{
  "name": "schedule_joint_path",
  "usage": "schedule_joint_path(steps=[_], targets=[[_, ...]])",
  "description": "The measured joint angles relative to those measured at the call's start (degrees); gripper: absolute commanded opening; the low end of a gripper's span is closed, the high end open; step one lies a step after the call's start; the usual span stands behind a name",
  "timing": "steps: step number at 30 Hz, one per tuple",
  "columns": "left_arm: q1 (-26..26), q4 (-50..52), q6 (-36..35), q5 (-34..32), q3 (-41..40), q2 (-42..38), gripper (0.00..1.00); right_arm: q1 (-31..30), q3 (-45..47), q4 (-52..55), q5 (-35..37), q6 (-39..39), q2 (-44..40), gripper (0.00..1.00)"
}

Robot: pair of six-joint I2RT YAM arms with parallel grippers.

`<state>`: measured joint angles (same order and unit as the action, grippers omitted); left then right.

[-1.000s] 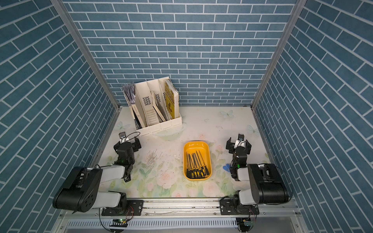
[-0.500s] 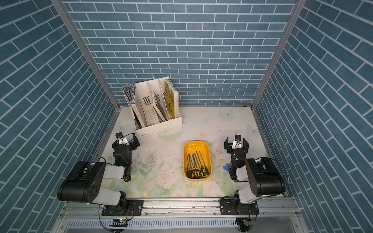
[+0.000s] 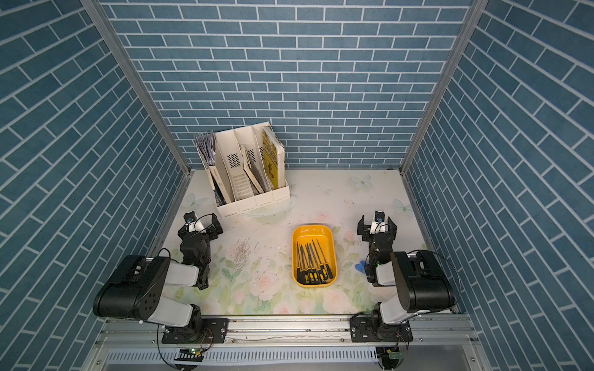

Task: Put the file tool into the storage box
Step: Reset both arms

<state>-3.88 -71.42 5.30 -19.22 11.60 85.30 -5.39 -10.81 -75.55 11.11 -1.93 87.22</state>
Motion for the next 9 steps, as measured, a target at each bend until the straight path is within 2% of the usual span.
schedule_joint_path(steps=[9], targets=[[0.0,0.0,0.0,0.0,0.0,0.0,1.0,0.7,-0.2,0.8,-1.1,0.1,0.0,1.0]])
